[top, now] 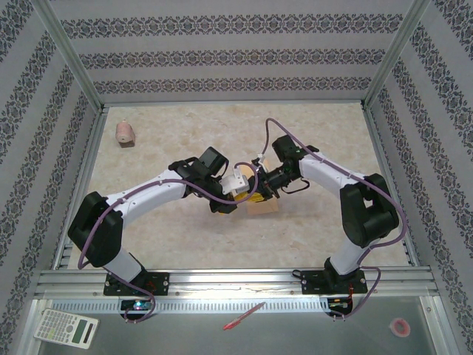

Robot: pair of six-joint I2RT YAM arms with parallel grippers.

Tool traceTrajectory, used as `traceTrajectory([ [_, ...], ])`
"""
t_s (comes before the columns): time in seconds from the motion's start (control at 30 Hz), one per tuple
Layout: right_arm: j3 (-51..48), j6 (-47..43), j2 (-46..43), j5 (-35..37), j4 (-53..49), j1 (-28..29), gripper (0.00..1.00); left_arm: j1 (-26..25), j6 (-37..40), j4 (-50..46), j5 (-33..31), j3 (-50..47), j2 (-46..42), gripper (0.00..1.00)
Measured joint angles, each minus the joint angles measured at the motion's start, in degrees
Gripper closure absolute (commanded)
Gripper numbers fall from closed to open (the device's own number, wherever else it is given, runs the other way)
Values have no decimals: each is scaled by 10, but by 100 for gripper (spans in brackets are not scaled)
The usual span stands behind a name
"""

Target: Place the letter into the envelope and seal it

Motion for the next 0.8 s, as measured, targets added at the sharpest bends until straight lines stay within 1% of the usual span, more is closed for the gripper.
traceTrajectory([
  [0.33,-20,37,0,0,51,8,78,0,-9,0,-8,-8,0,100],
  [0.8,-23,59,3,9,73,19,79,0,-20,0,-16,-14,0,100],
])
